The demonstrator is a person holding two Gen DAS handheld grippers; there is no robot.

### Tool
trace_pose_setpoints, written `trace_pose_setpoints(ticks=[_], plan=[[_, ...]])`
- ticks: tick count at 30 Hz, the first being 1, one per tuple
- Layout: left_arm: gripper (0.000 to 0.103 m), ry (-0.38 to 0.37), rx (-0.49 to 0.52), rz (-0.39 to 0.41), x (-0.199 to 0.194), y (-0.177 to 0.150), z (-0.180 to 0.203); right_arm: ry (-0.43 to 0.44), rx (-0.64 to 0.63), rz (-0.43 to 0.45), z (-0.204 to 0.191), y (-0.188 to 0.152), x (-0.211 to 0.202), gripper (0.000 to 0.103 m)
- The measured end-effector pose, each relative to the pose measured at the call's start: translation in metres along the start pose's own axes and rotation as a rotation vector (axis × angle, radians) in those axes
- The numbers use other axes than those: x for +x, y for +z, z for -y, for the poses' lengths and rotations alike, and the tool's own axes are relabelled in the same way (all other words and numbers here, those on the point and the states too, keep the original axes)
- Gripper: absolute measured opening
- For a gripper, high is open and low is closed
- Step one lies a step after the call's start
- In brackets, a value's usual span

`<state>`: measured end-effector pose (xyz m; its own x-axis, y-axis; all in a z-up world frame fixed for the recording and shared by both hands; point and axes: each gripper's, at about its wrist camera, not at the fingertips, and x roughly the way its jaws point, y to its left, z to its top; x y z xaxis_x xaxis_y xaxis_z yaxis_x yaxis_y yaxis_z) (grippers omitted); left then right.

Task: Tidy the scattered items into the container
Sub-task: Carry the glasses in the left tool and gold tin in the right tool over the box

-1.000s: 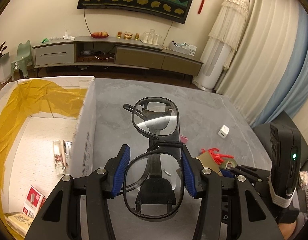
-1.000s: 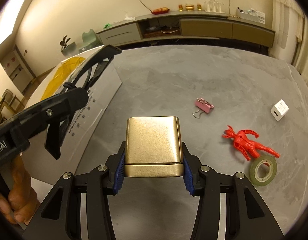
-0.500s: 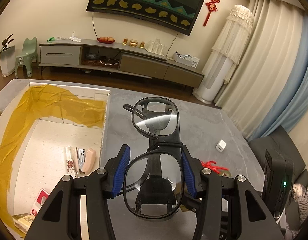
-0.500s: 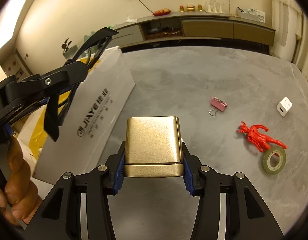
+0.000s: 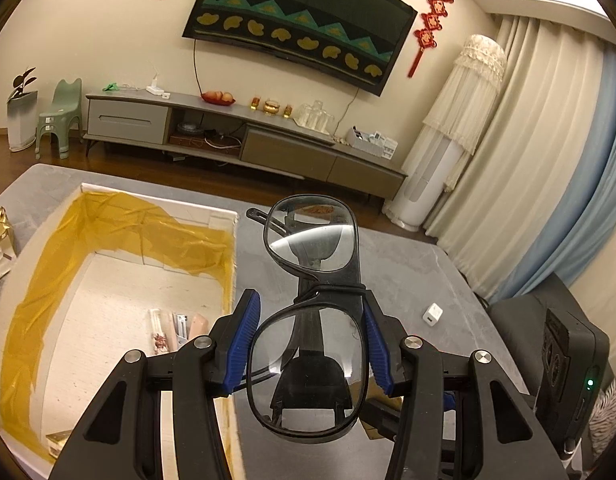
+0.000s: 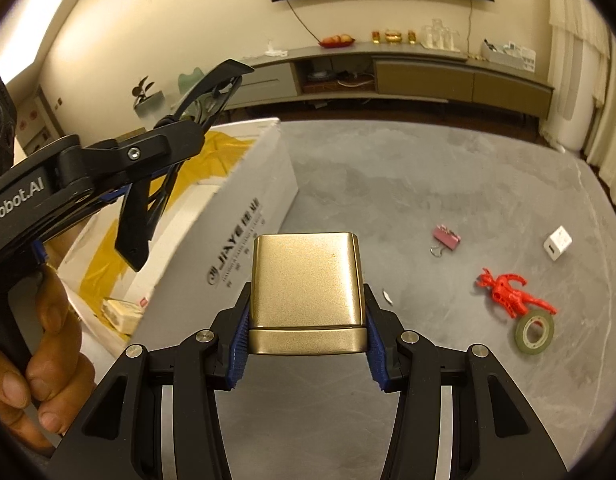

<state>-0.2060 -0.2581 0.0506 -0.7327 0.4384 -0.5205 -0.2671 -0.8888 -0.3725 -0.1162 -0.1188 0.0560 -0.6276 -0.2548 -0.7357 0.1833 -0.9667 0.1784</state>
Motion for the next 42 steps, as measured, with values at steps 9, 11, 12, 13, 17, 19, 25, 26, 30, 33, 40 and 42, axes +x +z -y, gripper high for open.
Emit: trace_pose_setpoints(ticks=[9,11,12,13,17,19,25,26,30,33,40,42], plan=[[0.051,-0.005,-0.038,0.051,-0.026,0.012,-0.02,-0.007,-0.065,0.025,-0.033,0.015,-0.011,0.051],[0.051,-0.005,-0.046,0.058,-0.031,0.014,-0.024,-0.006,-0.077,0.029,-0.041,0.017,-0.013,0.051],[0.052,-0.005,-0.049,0.061,-0.034,0.014,-0.027,-0.005,-0.083,0.029,-0.044,0.018,-0.013,0.051],[0.051,-0.005,-0.051,0.064,-0.036,0.015,-0.029,-0.004,-0.089,0.029,-0.048,0.018,-0.014,0.051],[0.051,-0.004,-0.06,0.08,-0.048,0.019,-0.037,-0.001,-0.118,0.029,-0.063,0.021,-0.014,0.051],[0.051,-0.007,-0.063,0.092,-0.054,0.02,-0.042,-0.001,-0.134,0.032,-0.071,0.023,-0.014,0.051],[0.051,-0.002,-0.097,0.119,-0.067,0.027,-0.06,0.004,-0.165,0.039,-0.089,0.03,-0.014,0.051],[0.051,-0.002,-0.103,0.121,-0.069,0.027,-0.064,0.005,-0.171,0.04,-0.093,0.03,-0.013,0.051],[0.051,0.0,-0.126,0.137,-0.077,0.03,-0.074,0.014,-0.194,0.038,-0.107,0.033,-0.009,0.051],[0.051,0.005,-0.144,0.151,-0.083,0.032,-0.083,0.021,-0.212,0.036,-0.117,0.036,-0.006,0.051],[0.051,0.046,-0.223,0.159,-0.093,0.034,-0.117,0.037,-0.241,0.038,-0.134,0.047,-0.001,0.051],[0.051,0.057,-0.25,0.155,-0.094,0.034,-0.127,0.043,-0.242,0.035,-0.137,0.051,0.003,0.051]])
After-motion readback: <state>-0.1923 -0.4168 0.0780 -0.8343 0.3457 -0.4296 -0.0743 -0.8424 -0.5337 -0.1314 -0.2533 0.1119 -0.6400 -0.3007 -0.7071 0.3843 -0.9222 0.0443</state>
